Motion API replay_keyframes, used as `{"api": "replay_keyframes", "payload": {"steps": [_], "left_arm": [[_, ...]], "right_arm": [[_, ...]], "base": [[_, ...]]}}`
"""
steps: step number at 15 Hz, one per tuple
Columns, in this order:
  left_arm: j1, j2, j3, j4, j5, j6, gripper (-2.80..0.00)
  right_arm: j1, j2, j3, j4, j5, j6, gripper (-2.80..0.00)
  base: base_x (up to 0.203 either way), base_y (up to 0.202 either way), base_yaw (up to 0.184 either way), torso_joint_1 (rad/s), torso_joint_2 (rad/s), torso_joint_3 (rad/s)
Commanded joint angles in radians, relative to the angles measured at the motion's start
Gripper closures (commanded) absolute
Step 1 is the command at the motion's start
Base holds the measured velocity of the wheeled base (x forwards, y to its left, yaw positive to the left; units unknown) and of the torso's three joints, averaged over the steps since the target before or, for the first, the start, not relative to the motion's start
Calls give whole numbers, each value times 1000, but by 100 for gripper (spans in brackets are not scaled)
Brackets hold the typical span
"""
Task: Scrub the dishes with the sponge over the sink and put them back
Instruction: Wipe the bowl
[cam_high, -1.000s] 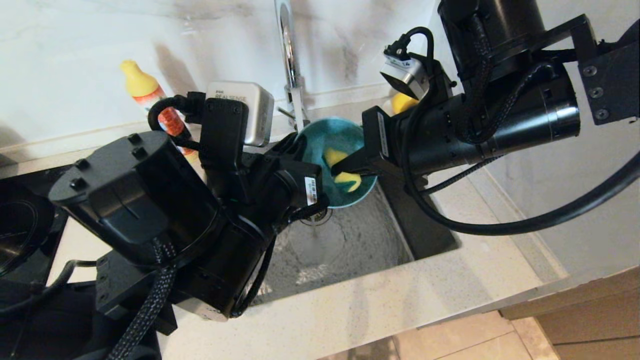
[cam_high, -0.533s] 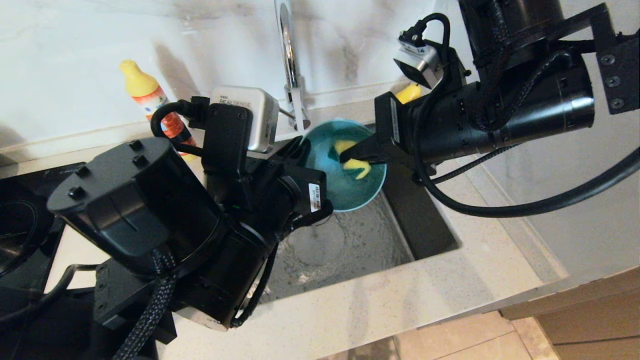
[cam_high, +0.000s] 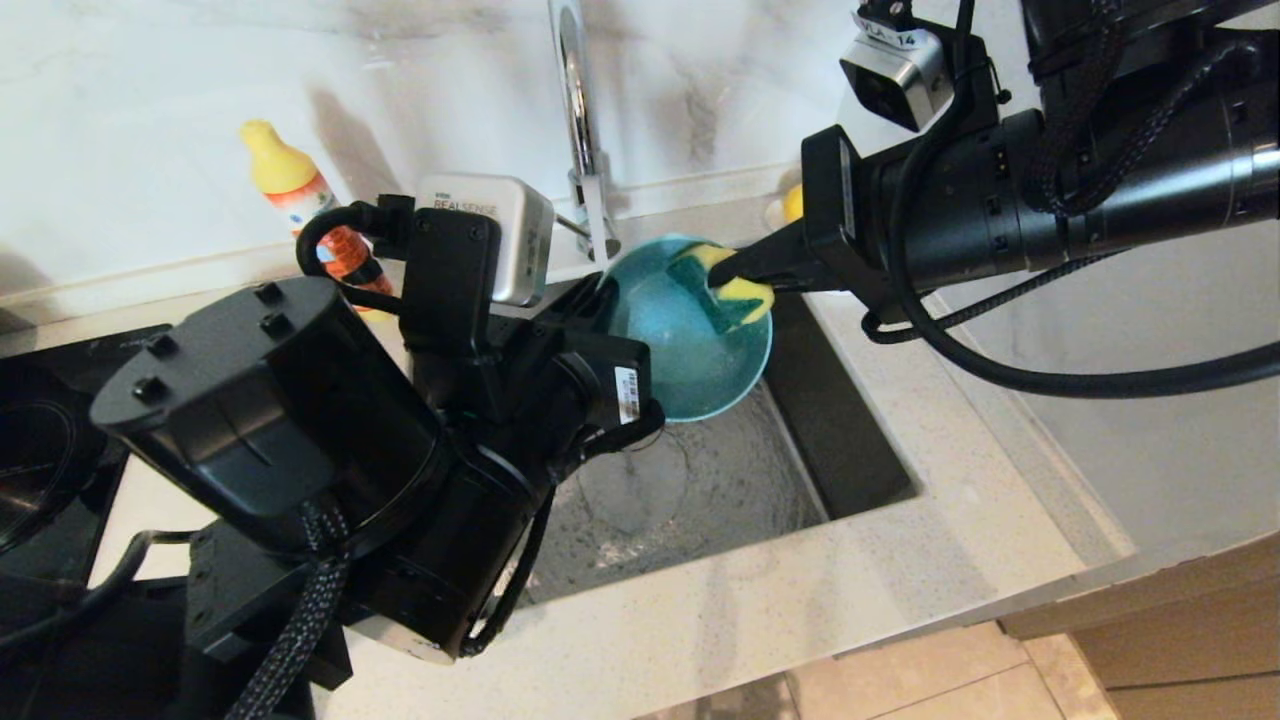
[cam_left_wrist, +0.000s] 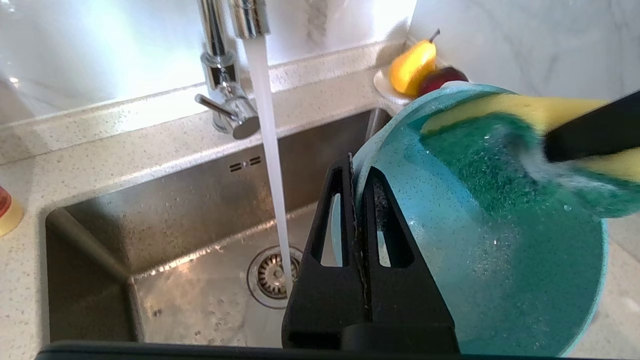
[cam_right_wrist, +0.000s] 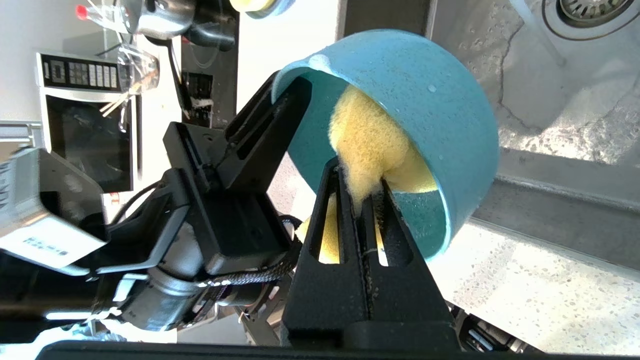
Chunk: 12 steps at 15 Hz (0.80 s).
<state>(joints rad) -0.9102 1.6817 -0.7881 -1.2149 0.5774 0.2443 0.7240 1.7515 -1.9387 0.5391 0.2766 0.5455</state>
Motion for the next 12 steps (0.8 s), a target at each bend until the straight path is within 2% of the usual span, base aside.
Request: {"api": "replay_keyframes", "payload": {"steps": [1, 5, 12], "left_arm": [[3, -2, 3, -21, 5, 1, 0], [10, -10, -8, -23, 5, 0, 0], [14, -14, -25, -23, 5, 0, 0]], "right_arm": [[0, -18, 1, 3, 4, 5, 0], [0, -28, 14, 24, 5, 53, 0], [18, -20, 66, 55, 10, 71, 0]], "base": [[0, 0, 0, 0, 0, 0], [0, 0, 0, 0, 0, 0], [0, 0, 0, 0, 0, 0]]}}
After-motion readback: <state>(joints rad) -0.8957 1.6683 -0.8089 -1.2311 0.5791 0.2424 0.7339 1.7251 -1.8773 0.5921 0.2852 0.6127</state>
